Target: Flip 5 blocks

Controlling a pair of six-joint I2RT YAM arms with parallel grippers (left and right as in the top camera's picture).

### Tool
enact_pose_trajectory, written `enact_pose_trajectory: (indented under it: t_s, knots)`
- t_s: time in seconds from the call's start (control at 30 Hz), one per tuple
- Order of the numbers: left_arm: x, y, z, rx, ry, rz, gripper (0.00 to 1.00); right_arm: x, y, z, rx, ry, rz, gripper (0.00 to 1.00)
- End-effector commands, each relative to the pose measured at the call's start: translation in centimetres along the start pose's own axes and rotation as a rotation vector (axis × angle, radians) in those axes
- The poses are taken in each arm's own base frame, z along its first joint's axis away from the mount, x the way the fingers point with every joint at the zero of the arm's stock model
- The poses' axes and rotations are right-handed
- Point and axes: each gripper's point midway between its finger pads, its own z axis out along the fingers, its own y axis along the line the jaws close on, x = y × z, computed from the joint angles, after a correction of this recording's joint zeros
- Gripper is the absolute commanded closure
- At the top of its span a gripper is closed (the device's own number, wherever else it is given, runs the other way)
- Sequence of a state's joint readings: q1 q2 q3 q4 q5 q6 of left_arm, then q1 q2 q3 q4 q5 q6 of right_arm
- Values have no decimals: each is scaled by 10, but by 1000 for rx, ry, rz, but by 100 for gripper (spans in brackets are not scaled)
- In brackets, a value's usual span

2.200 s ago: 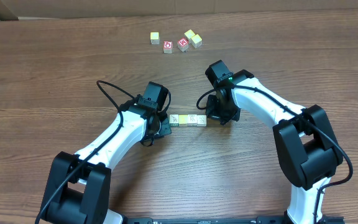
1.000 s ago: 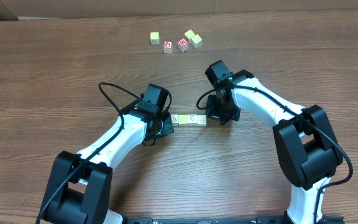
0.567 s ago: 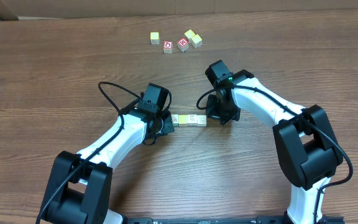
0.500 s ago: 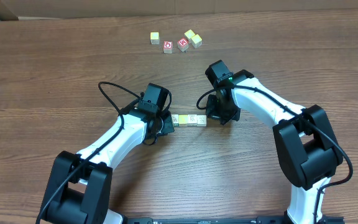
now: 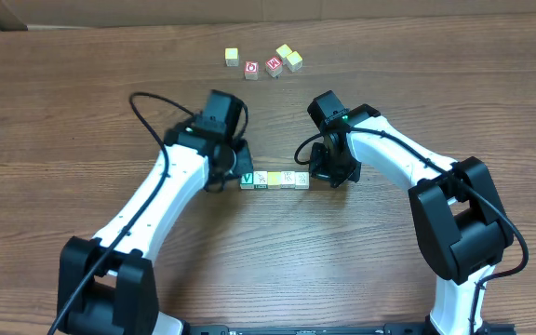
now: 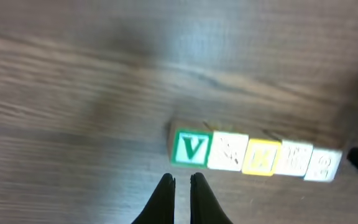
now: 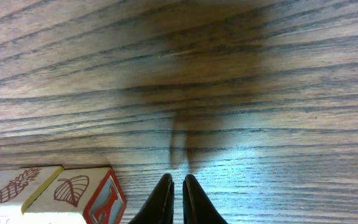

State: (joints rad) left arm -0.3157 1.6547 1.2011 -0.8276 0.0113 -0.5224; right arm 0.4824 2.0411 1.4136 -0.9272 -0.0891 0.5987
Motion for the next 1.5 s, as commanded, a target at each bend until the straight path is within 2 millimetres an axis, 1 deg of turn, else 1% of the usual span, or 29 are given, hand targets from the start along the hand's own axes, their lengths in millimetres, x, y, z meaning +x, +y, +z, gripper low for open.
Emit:
enact_pose_trajectory:
  t_s: [0.0, 0.13, 0.3, 0.43, 0.53, 0.97, 1.47]
  knots:
    - [-4, 13, 1, -59, -12, 28, 96, -5, 3, -9, -13, -30, -6, 91]
    - [7, 19, 20, -90, 44, 30, 96, -5, 4, -9, -15, -28, -6, 91]
    - [17, 20, 51, -101, 120, 29, 96, -3, 9, -9, -33, -25, -11, 92]
    - [21, 19, 63, -99, 148, 27, 96, -2, 15, -9, -40, -33, -28, 93]
    - [18, 18, 64, -93, 138, 27, 96, 0, 18, -8, -42, -34, -38, 95]
    - [19, 14, 67, -72, 144, 25, 96, 6, 32, -7, -56, -45, -77, 95]
    - [21, 12, 66, -59, 155, 27, 96, 14, 41, -8, -104, -3, -73, 96]
